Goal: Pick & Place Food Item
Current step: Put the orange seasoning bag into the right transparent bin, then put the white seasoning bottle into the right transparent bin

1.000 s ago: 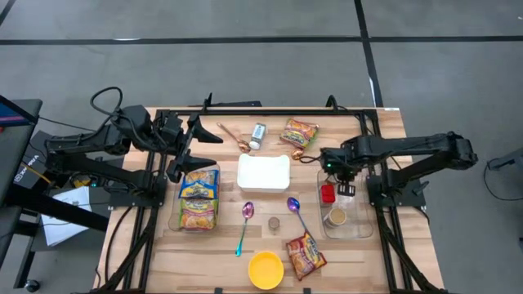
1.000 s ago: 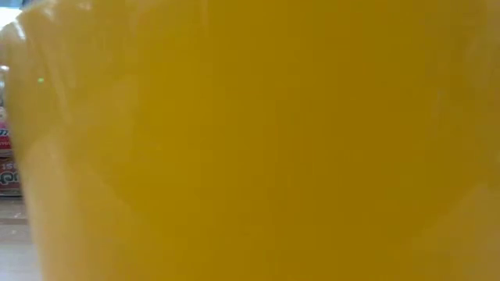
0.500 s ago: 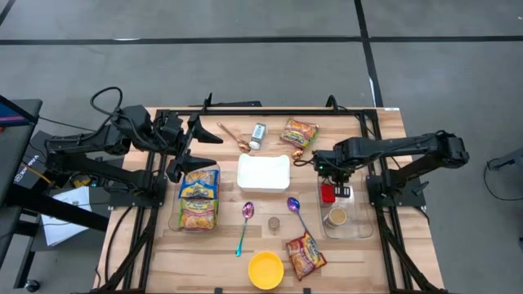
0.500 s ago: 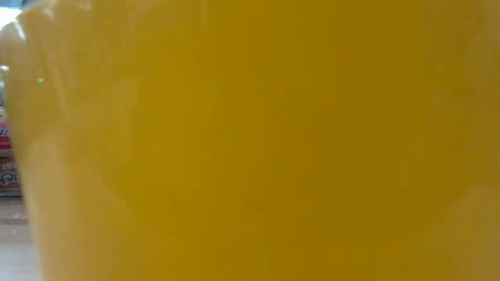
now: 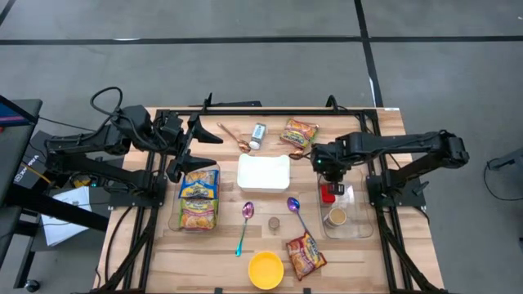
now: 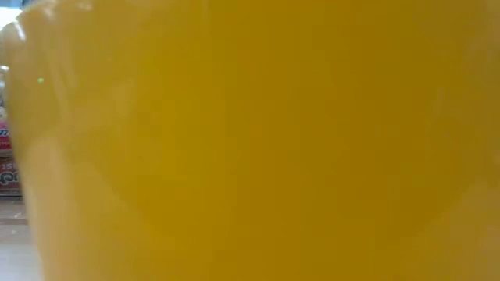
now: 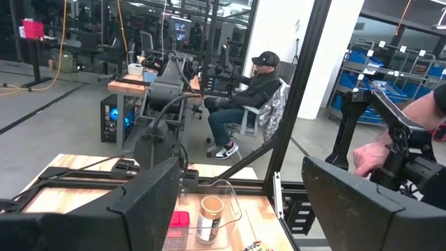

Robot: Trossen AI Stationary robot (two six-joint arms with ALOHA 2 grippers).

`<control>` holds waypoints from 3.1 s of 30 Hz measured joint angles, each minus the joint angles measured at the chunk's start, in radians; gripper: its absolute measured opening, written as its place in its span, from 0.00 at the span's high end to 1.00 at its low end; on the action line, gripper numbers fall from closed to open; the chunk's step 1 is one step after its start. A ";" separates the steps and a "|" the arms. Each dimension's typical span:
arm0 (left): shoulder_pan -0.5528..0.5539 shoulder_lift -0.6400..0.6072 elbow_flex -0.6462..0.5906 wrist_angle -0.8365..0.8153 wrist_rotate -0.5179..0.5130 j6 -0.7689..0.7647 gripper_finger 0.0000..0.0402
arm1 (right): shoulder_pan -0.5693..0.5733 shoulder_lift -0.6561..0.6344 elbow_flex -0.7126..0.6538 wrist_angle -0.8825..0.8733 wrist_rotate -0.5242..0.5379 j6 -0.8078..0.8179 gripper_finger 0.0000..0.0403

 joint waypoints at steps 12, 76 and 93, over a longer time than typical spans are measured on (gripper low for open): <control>0.000 0.000 0.000 0.000 0.000 0.000 0.26 | -0.017 -0.071 0.040 0.030 -0.002 0.076 0.51; 0.124 0.280 0.000 0.287 -0.728 0.001 0.26 | 0.025 -0.329 0.165 0.425 -0.078 0.355 0.50; 0.307 0.571 0.051 0.543 -0.731 -0.085 0.26 | 0.025 -0.328 0.165 0.475 -0.078 0.386 0.50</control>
